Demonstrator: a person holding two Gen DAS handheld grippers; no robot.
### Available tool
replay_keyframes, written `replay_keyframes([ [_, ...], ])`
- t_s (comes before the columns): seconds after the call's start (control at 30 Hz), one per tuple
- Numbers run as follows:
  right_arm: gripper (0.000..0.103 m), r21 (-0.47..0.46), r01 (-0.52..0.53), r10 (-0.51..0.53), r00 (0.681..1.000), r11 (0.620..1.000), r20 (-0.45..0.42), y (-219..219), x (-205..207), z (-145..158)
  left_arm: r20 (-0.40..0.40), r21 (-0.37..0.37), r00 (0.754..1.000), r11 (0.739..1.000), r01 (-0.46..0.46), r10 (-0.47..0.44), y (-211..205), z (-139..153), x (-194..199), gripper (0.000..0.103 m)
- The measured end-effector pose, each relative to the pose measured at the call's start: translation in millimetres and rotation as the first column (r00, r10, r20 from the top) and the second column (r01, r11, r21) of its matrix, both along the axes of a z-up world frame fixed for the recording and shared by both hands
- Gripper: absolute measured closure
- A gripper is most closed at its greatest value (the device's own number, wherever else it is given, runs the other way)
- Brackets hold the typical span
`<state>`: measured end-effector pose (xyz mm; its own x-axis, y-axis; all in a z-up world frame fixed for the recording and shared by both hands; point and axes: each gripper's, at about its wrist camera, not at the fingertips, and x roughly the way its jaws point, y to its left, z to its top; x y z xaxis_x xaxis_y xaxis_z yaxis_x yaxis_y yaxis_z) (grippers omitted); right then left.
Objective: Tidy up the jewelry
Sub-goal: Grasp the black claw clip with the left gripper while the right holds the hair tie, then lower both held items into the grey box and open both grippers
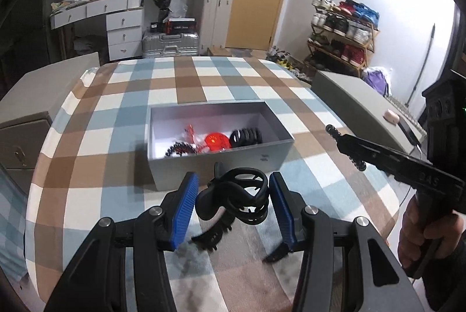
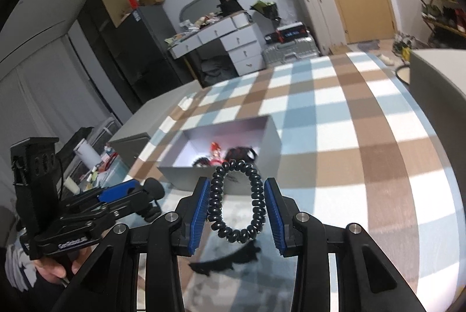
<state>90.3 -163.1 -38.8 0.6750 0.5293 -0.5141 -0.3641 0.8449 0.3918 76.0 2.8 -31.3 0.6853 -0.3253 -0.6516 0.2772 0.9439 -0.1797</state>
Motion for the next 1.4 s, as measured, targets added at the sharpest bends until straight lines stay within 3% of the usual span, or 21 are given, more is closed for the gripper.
replay_keyframes([
  [0.2, 0.066, 0.041, -0.065, 0.064, 0.998, 0.997, 0.016, 14, 17, 13, 0.04, -0.02, 0.999, 0.999, -0.031, 0.032, 10, 14, 15, 0.058],
  [0.43, 0.066, 0.017, -0.146, 0.145, 0.989, 0.989, 0.037, 40, 40, 23, 0.075, -0.067, 0.995, 0.995, -0.067, 0.072, 24, 22, 36, 0.058],
  [0.97, 0.066, 0.007, -0.195, 0.196, 0.98, 0.981, -0.042, 75, 112, -6, -0.028, -0.097, 0.999, 0.995, -0.037, 0.034, 29, -5, 89, 0.058],
  [1.4, 0.064, -0.039, -0.18, 0.175, 0.979, 0.983, -0.104, 80, 133, -31, -0.11, -0.107, 0.994, 0.994, -0.009, -0.003, 27, -24, 103, 0.058],
])
